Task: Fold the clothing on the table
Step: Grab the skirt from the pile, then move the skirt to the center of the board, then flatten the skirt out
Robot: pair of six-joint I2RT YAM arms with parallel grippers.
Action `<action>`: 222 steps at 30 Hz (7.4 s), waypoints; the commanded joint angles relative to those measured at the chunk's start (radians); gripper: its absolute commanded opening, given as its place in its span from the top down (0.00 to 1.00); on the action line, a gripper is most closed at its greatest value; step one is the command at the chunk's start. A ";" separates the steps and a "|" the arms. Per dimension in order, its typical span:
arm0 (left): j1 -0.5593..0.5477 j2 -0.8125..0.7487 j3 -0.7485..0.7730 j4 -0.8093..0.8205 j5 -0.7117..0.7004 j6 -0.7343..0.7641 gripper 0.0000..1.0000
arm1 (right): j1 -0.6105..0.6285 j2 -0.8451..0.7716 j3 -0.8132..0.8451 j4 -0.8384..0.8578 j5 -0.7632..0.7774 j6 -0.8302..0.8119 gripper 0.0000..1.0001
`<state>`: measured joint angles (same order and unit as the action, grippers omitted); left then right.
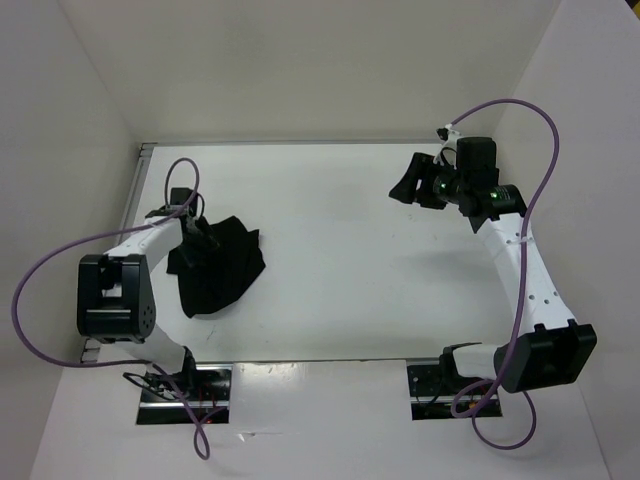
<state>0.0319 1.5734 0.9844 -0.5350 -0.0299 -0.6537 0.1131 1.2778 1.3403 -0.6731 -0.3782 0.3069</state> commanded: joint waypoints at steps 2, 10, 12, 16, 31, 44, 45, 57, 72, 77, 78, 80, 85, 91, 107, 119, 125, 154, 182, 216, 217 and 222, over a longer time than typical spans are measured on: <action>-0.036 0.071 0.023 0.007 -0.016 0.011 0.42 | -0.007 -0.023 -0.006 0.017 0.007 0.005 0.35; -0.134 0.104 0.109 -0.005 0.102 0.038 1.00 | -0.007 -0.014 0.003 0.017 0.007 0.005 0.35; -0.203 -0.019 0.204 0.010 0.235 0.039 1.00 | -0.007 -0.014 0.003 0.017 0.007 0.005 0.35; -0.245 -0.157 0.437 0.058 0.500 0.039 1.00 | -0.007 -0.003 0.013 0.017 0.007 0.005 0.35; -0.144 -0.119 0.361 0.184 0.610 -0.087 1.00 | -0.007 0.006 0.013 0.017 0.016 0.005 0.35; -0.200 0.016 0.603 0.173 0.575 -0.034 1.00 | -0.007 0.015 0.013 0.017 0.025 0.005 0.35; -0.216 0.016 0.628 0.164 0.575 -0.021 1.00 | -0.007 0.015 0.013 0.017 0.025 0.005 0.35; -0.588 0.185 0.485 0.040 0.794 0.138 0.47 | -0.007 0.034 0.013 0.017 0.025 0.005 0.35; -0.538 0.198 0.514 0.045 0.244 0.077 0.31 | -0.007 0.230 0.028 0.026 0.045 0.024 0.38; -0.538 0.302 0.576 0.069 0.010 0.057 0.31 | -0.007 0.281 0.072 0.026 0.042 0.034 0.38; -0.538 0.321 0.585 0.069 -0.042 0.057 0.31 | -0.007 0.281 0.072 0.026 0.042 0.034 0.38; -0.538 0.353 0.597 0.069 -0.076 0.057 0.31 | -0.007 0.281 0.072 0.026 0.042 0.034 0.38; -0.527 0.398 0.562 0.095 -0.151 0.010 0.29 | -0.007 0.261 0.048 0.026 0.042 0.034 0.38; -0.509 0.459 0.537 0.130 -0.139 0.009 0.29 | -0.007 0.252 0.028 0.017 0.053 0.034 0.38; -0.543 0.366 0.585 0.291 0.322 0.106 1.00 | -0.007 0.201 0.019 -0.002 0.093 0.024 0.38; -0.469 0.126 0.731 0.251 0.923 0.156 1.00 | -0.007 0.138 -0.010 -0.002 0.180 0.034 0.38; -0.357 0.217 0.600 0.155 0.852 0.144 1.00 | -0.016 0.147 -0.020 0.007 0.180 0.043 0.38; -0.491 0.085 0.974 0.191 1.105 0.022 1.00 | -0.076 -0.046 -0.089 0.017 0.300 0.072 0.38; -0.507 -0.262 0.686 0.210 1.049 0.080 1.00 | -0.105 -0.071 -0.161 0.056 0.185 0.072 0.38; -0.138 0.562 0.625 0.187 0.800 0.008 0.65 | 0.195 0.570 0.080 0.090 0.162 0.073 0.55; -0.138 0.553 0.605 0.200 0.820 0.008 0.59 | 0.195 0.586 0.080 0.090 0.151 0.074 0.55; -0.182 0.548 0.557 0.233 0.901 0.074 0.38 | 0.206 0.644 0.112 0.124 0.127 0.104 0.55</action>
<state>-0.1192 2.1475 1.5593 -0.3443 0.7929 -0.6472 0.3145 1.9144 1.3937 -0.6201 -0.2306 0.3828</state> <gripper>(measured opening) 0.600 0.448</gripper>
